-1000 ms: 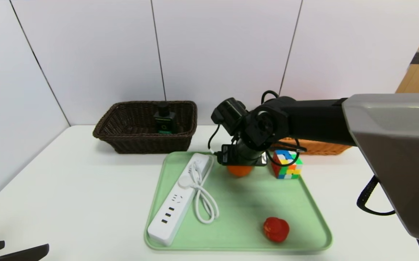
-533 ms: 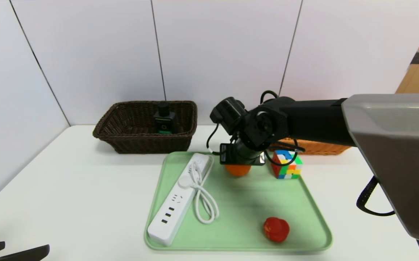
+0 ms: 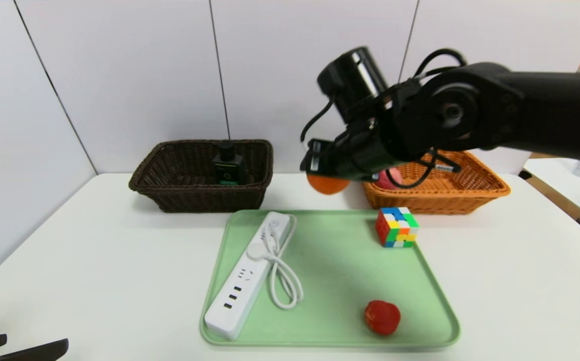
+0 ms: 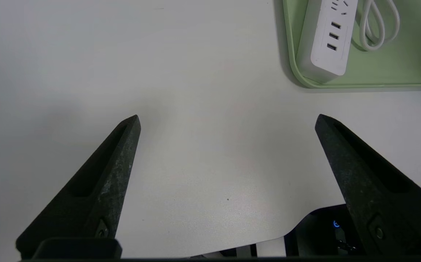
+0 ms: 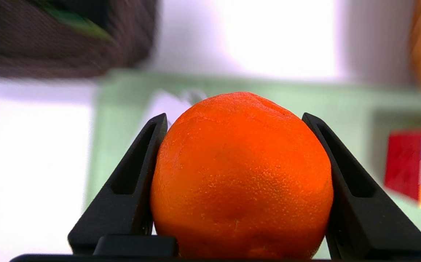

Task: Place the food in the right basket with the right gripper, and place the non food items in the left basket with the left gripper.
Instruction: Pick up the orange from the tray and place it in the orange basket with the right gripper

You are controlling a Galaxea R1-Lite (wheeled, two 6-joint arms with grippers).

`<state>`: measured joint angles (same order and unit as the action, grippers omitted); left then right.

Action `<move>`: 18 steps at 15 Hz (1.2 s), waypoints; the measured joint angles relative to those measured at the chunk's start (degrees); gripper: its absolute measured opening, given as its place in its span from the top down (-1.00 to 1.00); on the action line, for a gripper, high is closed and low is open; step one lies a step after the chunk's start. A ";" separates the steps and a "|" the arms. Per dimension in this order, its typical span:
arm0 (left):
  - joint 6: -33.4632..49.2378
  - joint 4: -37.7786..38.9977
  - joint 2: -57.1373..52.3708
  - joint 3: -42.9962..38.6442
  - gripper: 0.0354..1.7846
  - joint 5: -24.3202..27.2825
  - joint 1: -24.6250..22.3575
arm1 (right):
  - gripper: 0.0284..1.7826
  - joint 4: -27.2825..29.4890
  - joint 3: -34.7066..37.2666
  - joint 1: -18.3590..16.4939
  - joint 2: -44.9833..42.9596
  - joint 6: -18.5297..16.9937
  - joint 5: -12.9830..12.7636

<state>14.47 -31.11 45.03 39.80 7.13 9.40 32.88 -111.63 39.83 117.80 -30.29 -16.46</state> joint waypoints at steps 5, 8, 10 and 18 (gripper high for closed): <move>0.00 0.07 -0.02 0.07 -0.89 0.06 0.00 | -0.32 -12.98 0.02 -13.73 -7.13 12.69 -1.43; 0.00 0.05 -0.17 0.10 -0.89 0.04 0.00 | -0.32 -11.72 2.69 -22.74 -8.57 13.43 0.26; 0.02 0.05 -0.35 0.11 -0.89 0.04 0.00 | -0.31 -11.67 7.52 -27.49 -8.20 13.29 2.96; -0.01 -0.15 -0.74 0.16 -0.89 0.04 0.00 | -0.31 -15.52 11.80 -36.74 2.57 10.42 8.50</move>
<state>14.46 -31.26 44.29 39.96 7.17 9.40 17.36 -99.83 3.08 120.37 -19.87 -7.96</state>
